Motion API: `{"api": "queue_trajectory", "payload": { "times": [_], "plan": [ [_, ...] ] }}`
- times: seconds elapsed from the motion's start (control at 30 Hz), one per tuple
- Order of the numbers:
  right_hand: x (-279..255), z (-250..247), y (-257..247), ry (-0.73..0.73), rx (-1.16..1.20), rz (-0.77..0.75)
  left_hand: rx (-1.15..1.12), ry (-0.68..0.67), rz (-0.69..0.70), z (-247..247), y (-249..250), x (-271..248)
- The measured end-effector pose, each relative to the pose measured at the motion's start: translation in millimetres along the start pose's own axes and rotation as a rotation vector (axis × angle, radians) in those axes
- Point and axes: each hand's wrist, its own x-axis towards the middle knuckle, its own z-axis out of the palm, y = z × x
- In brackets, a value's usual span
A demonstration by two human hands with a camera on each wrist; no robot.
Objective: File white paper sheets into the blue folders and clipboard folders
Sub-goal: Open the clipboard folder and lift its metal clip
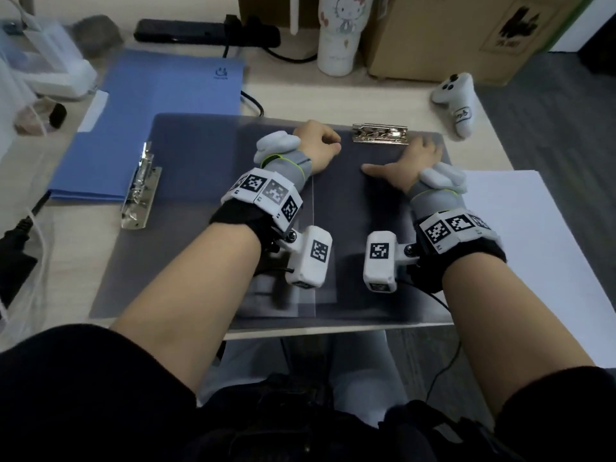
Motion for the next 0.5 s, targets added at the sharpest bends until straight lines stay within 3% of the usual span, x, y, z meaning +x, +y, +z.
{"api": "queue_trajectory", "payload": {
  "times": [0.2,0.5],
  "plan": [
    [11,4,7,-0.124,0.01,0.026,-0.087,0.102,0.002,28,15,27],
    [24,13,15,-0.173,0.014,0.01,-0.115,0.213,-0.086,41,26,59]
  ]
}}
